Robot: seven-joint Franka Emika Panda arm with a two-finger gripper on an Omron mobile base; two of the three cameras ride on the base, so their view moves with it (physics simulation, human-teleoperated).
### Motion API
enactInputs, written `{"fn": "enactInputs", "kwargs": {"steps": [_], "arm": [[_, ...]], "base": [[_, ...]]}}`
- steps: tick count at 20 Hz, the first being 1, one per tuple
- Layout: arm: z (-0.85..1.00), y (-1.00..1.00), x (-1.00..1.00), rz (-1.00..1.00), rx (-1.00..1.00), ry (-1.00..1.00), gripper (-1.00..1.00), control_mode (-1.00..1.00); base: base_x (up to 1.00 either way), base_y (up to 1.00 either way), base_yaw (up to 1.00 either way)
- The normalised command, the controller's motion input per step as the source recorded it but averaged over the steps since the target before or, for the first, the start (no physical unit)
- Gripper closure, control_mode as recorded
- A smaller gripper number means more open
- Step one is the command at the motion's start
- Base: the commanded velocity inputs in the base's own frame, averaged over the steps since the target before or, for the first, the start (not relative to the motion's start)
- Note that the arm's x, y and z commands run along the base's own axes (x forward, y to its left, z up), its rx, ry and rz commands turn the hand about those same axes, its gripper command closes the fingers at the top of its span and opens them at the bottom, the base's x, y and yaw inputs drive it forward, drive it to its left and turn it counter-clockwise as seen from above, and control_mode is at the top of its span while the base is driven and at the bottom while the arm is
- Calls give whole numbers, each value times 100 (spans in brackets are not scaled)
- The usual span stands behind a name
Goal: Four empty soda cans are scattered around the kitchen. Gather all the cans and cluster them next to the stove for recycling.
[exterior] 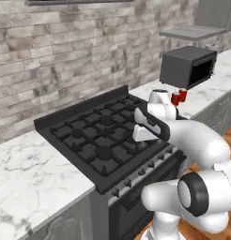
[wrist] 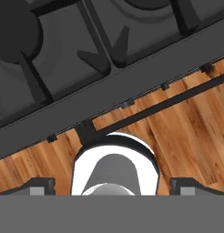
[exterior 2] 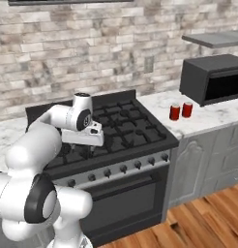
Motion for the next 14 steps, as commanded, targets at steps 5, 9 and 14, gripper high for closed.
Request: {"fn": "enactInputs", "kwargs": {"steps": [5,9,14], "arm": [[0,0,0,0,0,0,-100,100],[0,0,0,0,0,0,-100,100],[0,0,0,0,0,0,-100,100]], "base": [[-47,41,19],[-28,41,42],[-23,43,47]]}}
